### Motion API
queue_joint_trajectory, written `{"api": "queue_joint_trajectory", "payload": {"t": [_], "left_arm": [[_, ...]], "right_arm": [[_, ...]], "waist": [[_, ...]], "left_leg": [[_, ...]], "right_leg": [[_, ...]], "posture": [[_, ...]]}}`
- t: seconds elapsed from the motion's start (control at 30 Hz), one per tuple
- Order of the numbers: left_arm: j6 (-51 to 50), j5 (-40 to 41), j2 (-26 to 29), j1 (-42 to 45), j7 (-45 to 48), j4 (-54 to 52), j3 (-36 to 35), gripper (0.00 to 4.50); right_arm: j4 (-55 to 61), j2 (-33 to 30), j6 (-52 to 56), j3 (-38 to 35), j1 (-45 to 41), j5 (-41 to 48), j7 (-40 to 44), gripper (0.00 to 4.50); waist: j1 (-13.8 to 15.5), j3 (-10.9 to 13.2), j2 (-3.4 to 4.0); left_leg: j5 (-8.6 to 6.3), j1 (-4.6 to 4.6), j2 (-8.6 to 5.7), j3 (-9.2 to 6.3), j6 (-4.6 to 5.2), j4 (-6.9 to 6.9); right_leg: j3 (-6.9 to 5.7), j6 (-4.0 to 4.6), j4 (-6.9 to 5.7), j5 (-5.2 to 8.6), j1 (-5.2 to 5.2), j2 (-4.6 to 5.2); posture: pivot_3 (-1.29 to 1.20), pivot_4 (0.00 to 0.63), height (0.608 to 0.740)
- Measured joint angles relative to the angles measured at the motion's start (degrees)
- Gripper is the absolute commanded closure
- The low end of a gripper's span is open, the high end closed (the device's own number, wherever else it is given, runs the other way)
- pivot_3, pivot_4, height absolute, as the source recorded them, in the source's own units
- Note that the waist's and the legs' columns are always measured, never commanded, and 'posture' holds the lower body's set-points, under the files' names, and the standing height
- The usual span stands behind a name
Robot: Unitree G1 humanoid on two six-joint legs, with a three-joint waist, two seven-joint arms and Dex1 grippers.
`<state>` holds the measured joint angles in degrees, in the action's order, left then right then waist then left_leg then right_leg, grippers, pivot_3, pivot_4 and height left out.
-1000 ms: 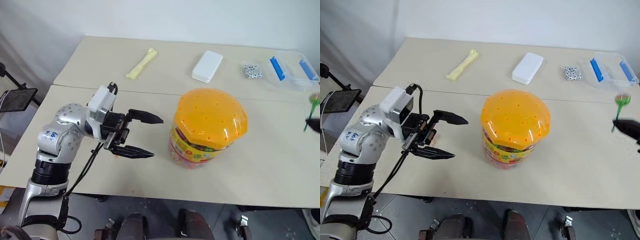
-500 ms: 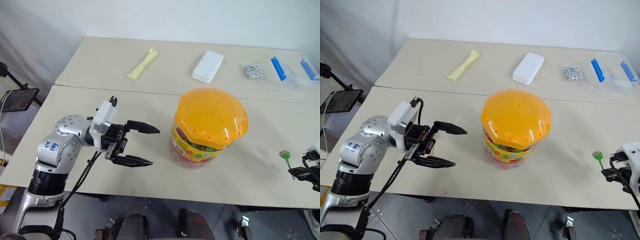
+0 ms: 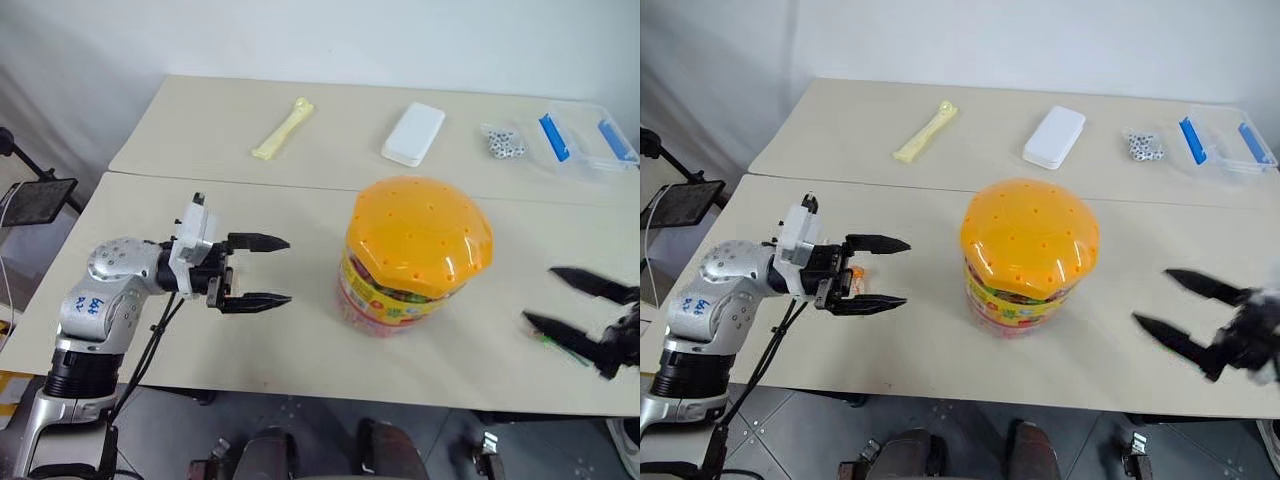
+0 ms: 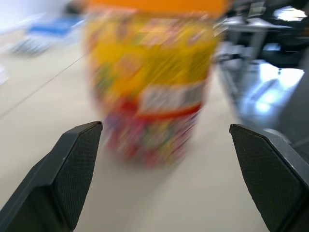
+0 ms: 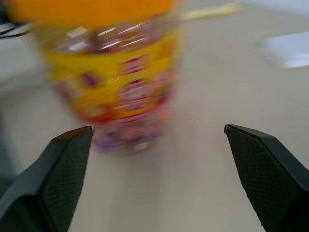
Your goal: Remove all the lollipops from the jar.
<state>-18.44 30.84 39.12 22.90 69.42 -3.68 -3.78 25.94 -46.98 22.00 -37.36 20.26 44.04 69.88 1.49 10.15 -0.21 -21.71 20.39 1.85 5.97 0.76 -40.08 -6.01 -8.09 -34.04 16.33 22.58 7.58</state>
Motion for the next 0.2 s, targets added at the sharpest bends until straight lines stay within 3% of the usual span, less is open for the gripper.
{"api": "queue_joint_trajectory", "payload": {"t": [0.2], "left_arm": [[6.4,-5.7,-0.6,-9.9,-6.1,-0.6,-1.0,0.00]], "right_arm": [[-2.0,3.9,-10.7,9.7,-1.4,-7.2,3.6,0.03]], "waist": [[-0.1,0.0,0.00]], "left_leg": [[0.00,-0.07,0.00,0.06,0.01,-0.01]], "right_leg": [[0.02,0.00,-0.05,0.00,0.00,0.05]], "posture": [[0.00,0.150,0.740]]}}
